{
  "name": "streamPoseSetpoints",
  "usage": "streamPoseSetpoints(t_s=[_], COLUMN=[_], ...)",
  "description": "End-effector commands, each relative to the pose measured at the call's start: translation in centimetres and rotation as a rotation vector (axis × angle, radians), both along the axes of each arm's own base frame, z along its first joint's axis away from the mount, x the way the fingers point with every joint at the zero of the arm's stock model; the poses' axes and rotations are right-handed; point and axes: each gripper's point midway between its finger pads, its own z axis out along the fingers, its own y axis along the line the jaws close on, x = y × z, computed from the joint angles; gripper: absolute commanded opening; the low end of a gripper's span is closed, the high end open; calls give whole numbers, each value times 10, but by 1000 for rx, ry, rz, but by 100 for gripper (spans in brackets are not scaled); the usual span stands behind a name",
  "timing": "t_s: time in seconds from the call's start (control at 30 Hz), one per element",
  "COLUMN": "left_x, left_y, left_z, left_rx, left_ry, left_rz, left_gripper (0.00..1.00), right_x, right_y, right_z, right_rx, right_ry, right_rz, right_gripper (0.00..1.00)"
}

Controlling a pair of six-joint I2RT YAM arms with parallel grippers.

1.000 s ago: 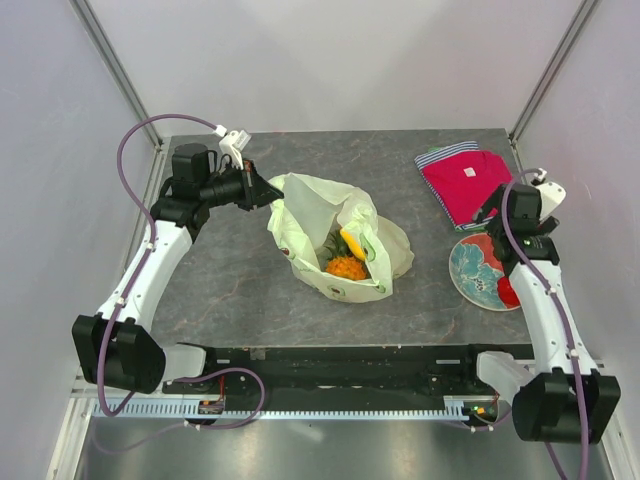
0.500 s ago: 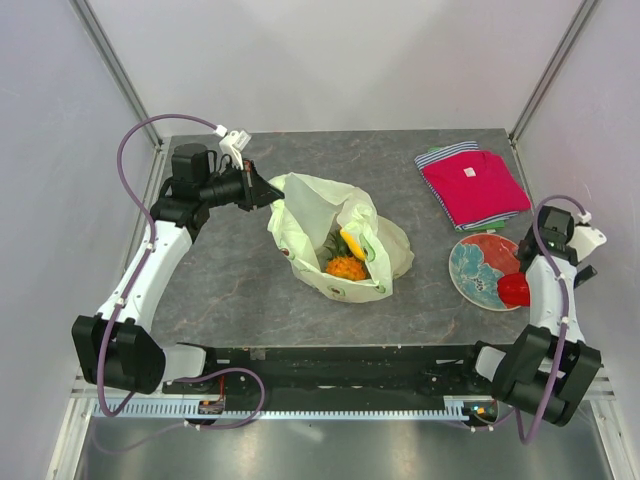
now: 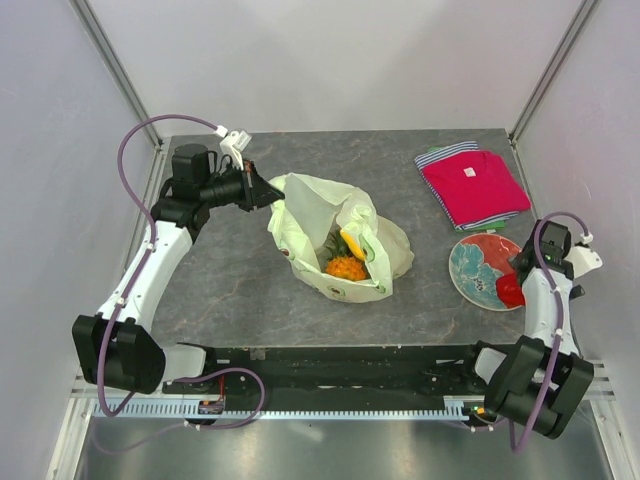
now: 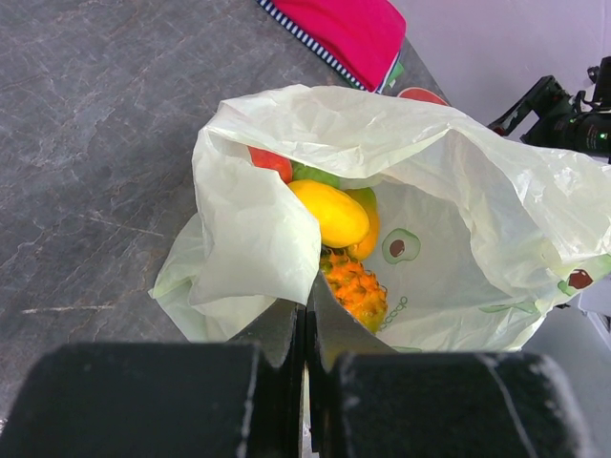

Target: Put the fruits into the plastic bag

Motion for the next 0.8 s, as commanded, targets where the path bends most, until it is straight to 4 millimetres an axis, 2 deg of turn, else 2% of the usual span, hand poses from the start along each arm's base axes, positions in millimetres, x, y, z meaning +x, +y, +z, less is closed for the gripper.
streamPoseSetpoints(t_s=[0.0, 0.2, 0.4, 0.57, 0.77], left_x=[-3, -2, -2, -1, -1], left_y=[-3, -4, -3, -3, -2], left_z=[10, 9, 9, 9, 7], left_rx=[-30, -35, -31, -30, -26], left_ry=[-22, -21, -21, -26, -24], left_rz=[-20, -25, -20, -17, -14], left_gripper=[2, 2, 1, 2, 2], right_x=[-1, -1, -1, -2, 5], right_y=[11, 15, 14, 12, 13], right_z=[-9, -29, -39, -42, -32], right_rx=[57, 89, 86, 82, 75], right_ry=[-74, -62, -46, -42, -88], right_rz=[-61, -60, -63, -63, -48], right_gripper=[98, 98, 98, 97, 87])
